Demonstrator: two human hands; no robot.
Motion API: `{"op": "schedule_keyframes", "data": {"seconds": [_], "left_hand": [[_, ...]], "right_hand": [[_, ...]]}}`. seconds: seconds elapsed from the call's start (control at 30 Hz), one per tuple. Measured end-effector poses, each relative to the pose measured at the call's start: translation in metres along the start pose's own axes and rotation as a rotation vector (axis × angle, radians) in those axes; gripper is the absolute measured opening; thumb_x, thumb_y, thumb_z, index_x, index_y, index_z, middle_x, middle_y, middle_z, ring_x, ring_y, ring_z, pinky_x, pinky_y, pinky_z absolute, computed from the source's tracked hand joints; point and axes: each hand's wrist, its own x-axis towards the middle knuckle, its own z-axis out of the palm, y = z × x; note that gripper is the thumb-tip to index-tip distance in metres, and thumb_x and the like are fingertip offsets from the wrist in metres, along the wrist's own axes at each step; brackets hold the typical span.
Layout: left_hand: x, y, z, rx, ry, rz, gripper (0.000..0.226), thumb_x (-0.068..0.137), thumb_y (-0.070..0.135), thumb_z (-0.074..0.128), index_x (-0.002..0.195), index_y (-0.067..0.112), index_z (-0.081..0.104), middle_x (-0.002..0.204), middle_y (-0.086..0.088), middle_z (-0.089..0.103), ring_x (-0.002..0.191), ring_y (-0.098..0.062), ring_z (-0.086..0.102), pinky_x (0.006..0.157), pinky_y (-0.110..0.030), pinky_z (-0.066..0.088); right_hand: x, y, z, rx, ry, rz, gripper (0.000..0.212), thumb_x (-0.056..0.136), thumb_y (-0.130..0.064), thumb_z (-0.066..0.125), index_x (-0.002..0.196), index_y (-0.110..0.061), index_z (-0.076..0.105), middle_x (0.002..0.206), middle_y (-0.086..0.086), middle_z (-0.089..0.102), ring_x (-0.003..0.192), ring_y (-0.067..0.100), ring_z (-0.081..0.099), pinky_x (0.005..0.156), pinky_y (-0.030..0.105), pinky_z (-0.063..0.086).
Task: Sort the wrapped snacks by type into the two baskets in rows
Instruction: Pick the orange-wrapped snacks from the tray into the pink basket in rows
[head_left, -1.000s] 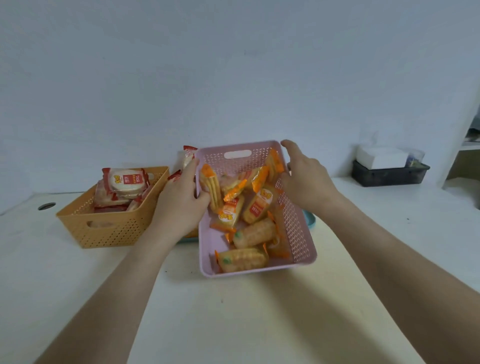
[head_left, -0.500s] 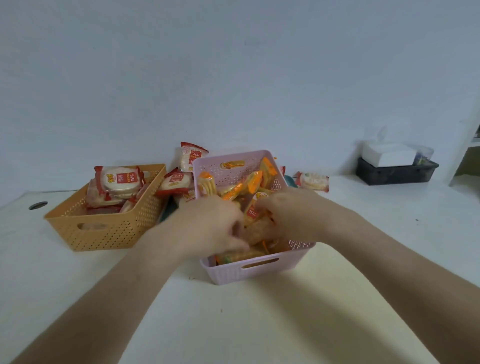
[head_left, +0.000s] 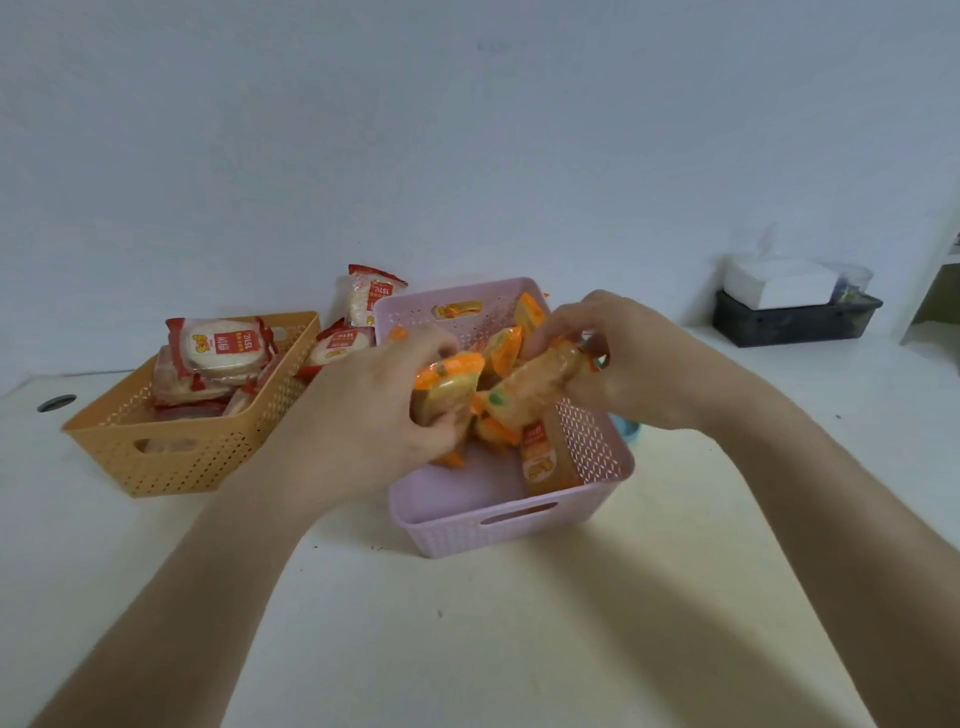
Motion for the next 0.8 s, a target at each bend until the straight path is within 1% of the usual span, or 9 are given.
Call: {"op": "schedule_keyframes", "data": {"seconds": [0.13,0.27,0.33,0.4,0.5,0.57,0.63,0.77,0.8], "left_hand": [[-0.006,-0.003,0.004,0.108,-0.174,0.007,0.021,0.078,0.044,0.068,0.093,0.031,0.062,0.078,0.011,0.064,0.079,-0.008,0.060,0.068,-0.033,0.047],[-0.003,0.000,0.010,0.366,-0.412,0.075,0.024,0.092,0.053,0.049,0.090,0.031,0.056,0.076,0.015,0.055,0.087,-0.011,0.052,0.092,-0.037,0.033],[-0.001,0.003,0.007,0.387,-0.564,0.012,0.036,0.093,0.061,0.039,0.086,0.030,0.055,0.076,0.013,0.056,0.089,-0.010,0.048,0.102,-0.037,0.023],[0.001,0.005,0.006,0.349,-0.589,0.000,0.044,0.091,0.068,0.030,0.084,0.033,0.056,0.076,0.014,0.059,0.091,-0.007,0.049,0.105,-0.035,0.019],[0.005,0.011,0.010,0.250,-0.501,0.065,0.052,0.088,0.069,0.027,0.087,0.031,0.062,0.074,0.009,0.061,0.081,-0.010,0.055,0.093,-0.032,0.041],[0.006,0.013,0.019,0.134,-0.497,0.045,0.040,0.090,0.059,0.046,0.094,0.026,0.068,0.079,0.007,0.065,0.076,-0.010,0.059,0.075,-0.037,0.051],[0.004,0.011,0.027,0.035,-0.490,0.018,0.034,0.087,0.055,0.056,0.096,0.026,0.070,0.082,0.007,0.068,0.077,-0.008,0.062,0.074,-0.039,0.053],[0.001,0.006,0.031,-0.028,-0.433,-0.022,0.039,0.081,0.060,0.056,0.089,0.025,0.072,0.079,0.007,0.069,0.080,-0.009,0.064,0.075,-0.039,0.055],[0.001,0.006,0.031,-0.031,-0.430,-0.026,0.045,0.077,0.064,0.052,0.090,0.026,0.073,0.080,0.008,0.070,0.081,-0.008,0.064,0.075,-0.039,0.055]], "right_hand": [[-0.009,-0.013,0.011,-0.320,-0.203,-0.121,0.048,0.078,-0.003,0.057,0.114,-0.034,0.058,0.092,-0.014,0.044,0.081,0.004,0.043,0.067,0.017,0.039],[-0.012,-0.020,0.035,-0.377,-0.309,-0.175,0.045,0.082,0.001,0.052,0.117,-0.027,0.046,0.106,-0.005,0.047,0.094,0.014,0.046,0.075,0.027,0.042],[-0.009,-0.018,0.041,-0.383,-0.367,-0.176,0.043,0.082,0.002,0.052,0.115,-0.024,0.044,0.105,-0.003,0.050,0.093,0.017,0.048,0.075,0.031,0.044],[-0.004,-0.015,0.044,-0.363,-0.394,-0.177,0.040,0.084,-0.004,0.058,0.112,-0.026,0.039,0.101,-0.004,0.053,0.090,0.019,0.049,0.074,0.033,0.047],[0.001,-0.015,0.044,-0.294,-0.420,-0.164,0.046,0.083,-0.017,0.067,0.116,-0.028,0.037,0.100,-0.003,0.058,0.090,0.019,0.054,0.078,0.036,0.050],[0.004,-0.019,0.037,-0.291,-0.498,-0.132,0.053,0.079,-0.020,0.072,0.120,-0.028,0.039,0.103,-0.003,0.060,0.092,0.018,0.055,0.079,0.034,0.051],[0.009,-0.020,0.023,-0.290,-0.568,-0.069,0.054,0.077,-0.018,0.075,0.120,-0.029,0.046,0.100,-0.006,0.061,0.091,0.015,0.058,0.077,0.030,0.053],[0.022,-0.020,0.004,-0.642,-0.392,-0.137,0.008,0.083,-0.015,0.064,0.085,-0.022,0.065,0.073,-0.010,0.053,0.075,0.016,0.054,0.069,0.029,0.050],[0.024,-0.020,0.006,-0.765,-0.351,-0.172,0.010,0.083,-0.015,0.060,0.073,-0.018,0.060,0.066,-0.009,0.048,0.069,0.017,0.052,0.064,0.029,0.049]]}}
